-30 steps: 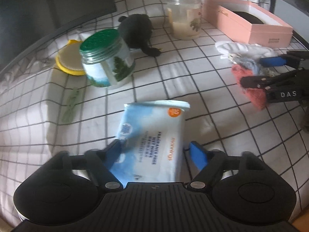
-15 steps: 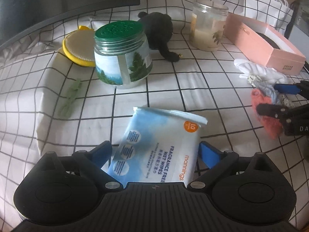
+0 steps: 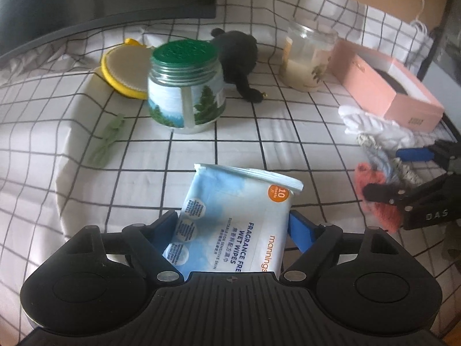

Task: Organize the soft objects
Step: 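Lift the wet-wipes pack with the left tool while the right tool lifts the socks, then carry the wipes pack and the socks toward the pink box with both tools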

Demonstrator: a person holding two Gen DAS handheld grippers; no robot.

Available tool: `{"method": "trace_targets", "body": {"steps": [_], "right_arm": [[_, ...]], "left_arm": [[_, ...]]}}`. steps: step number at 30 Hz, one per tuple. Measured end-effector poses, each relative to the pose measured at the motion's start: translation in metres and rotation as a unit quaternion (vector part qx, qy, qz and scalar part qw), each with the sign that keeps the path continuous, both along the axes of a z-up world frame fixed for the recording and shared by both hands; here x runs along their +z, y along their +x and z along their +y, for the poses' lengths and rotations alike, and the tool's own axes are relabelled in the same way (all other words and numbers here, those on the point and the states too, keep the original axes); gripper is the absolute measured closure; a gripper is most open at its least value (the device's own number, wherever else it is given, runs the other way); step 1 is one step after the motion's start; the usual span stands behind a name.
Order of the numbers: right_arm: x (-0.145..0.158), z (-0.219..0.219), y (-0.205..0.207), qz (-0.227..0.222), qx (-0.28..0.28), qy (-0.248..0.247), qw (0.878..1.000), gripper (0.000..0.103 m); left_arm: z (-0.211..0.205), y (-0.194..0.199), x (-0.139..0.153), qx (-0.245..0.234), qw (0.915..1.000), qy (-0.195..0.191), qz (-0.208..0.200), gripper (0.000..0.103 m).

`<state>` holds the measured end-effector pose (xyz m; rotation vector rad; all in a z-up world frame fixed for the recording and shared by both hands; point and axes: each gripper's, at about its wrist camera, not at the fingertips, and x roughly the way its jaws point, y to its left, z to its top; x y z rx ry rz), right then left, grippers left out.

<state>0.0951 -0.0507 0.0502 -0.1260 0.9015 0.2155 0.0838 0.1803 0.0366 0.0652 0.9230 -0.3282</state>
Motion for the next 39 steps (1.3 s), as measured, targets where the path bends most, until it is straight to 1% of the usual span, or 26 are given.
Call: {"method": "trace_targets", "body": {"steps": [2,3,6,8,9,10,12,15,17,21,23,25,27,28,30,32,34,37,39], "right_arm": [[0.004,0.007,-0.006,-0.007,0.005,-0.007,1.0,0.005],[0.006,0.01,-0.008,-0.004,0.011,-0.003,1.0,0.005],[0.009,0.02,-0.014,0.031,0.04,0.033,0.998,0.005],[0.012,0.026,-0.018,0.058,0.069,0.071,0.993,0.005],[0.015,0.028,-0.02,0.07,0.087,0.096,0.989,0.006],[0.019,0.029,-0.022,0.074,0.101,0.115,0.985,0.006],[0.027,0.032,-0.028,0.066,0.12,0.126,0.983,0.006],[0.035,0.036,-0.035,0.032,0.125,0.09,0.988,0.006],[0.034,0.035,-0.033,0.019,0.121,0.066,0.99,0.006],[0.021,0.033,-0.017,0.035,0.091,0.065,0.993,0.006],[0.013,0.04,-0.012,0.043,0.091,0.069,0.993,0.006],[0.008,0.048,-0.009,0.046,0.09,0.062,0.993,0.006],[0.009,0.057,-0.01,0.036,0.094,0.04,0.994,0.007],[0.013,0.06,-0.013,0.023,0.099,0.027,0.994,0.007],[0.025,0.061,-0.021,-0.002,0.136,0.014,0.991,0.007],[0.032,0.059,-0.026,0.005,0.179,0.001,0.984,0.007],[0.031,0.056,-0.033,0.014,0.208,-0.024,0.978,0.007],[0.023,0.05,-0.036,0.016,0.217,-0.061,0.974,0.007],[0.017,0.049,-0.033,0.015,0.216,-0.074,0.974,0.007]], "left_arm": [[0.003,-0.004,0.005,0.003,1.0,-0.006,-0.005,0.016],[0.004,-0.005,0.008,0.005,0.9999,-0.009,-0.007,0.016],[0.008,-0.004,0.013,0.015,0.9997,-0.018,-0.012,0.016],[0.01,-0.003,0.017,0.018,0.9995,-0.021,-0.017,0.016],[0.01,-0.004,0.019,0.018,0.9994,-0.02,-0.022,0.016],[0.011,-0.003,0.021,0.018,0.9994,-0.019,-0.024,0.016],[0.012,-0.004,0.024,0.02,0.9992,-0.019,-0.028,0.016],[0.016,-0.004,0.024,0.027,0.9991,-0.021,-0.026,0.016],[0.018,-0.005,0.023,0.032,0.999,-0.022,-0.023,0.016],[0.022,-0.008,0.023,0.036,0.9989,-0.024,-0.019,0.016],[0.022,-0.01,0.023,0.033,0.999,-0.024,-0.017,0.016],[0.022,-0.012,0.022,0.028,0.9992,-0.023,-0.013,0.016],[0.023,-0.012,0.02,0.023,0.9994,-0.024,-0.005,0.016],[0.023,-0.012,0.019,0.02,0.9996,-0.022,-0.001,0.016],[0.025,-0.012,0.021,0.016,0.9997,-0.018,-0.001,0.016],[0.029,-0.012,0.023,0.017,0.9997,-0.019,-0.004,0.016],[0.032,-0.012,0.024,0.02,0.9995,-0.025,-0.005,0.016],[0.033,-0.01,0.023,0.023,0.9992,-0.033,-0.007,0.016],[0.031,-0.01,0.022,0.022,0.9991,-0.037,-0.005,0.016]]}}
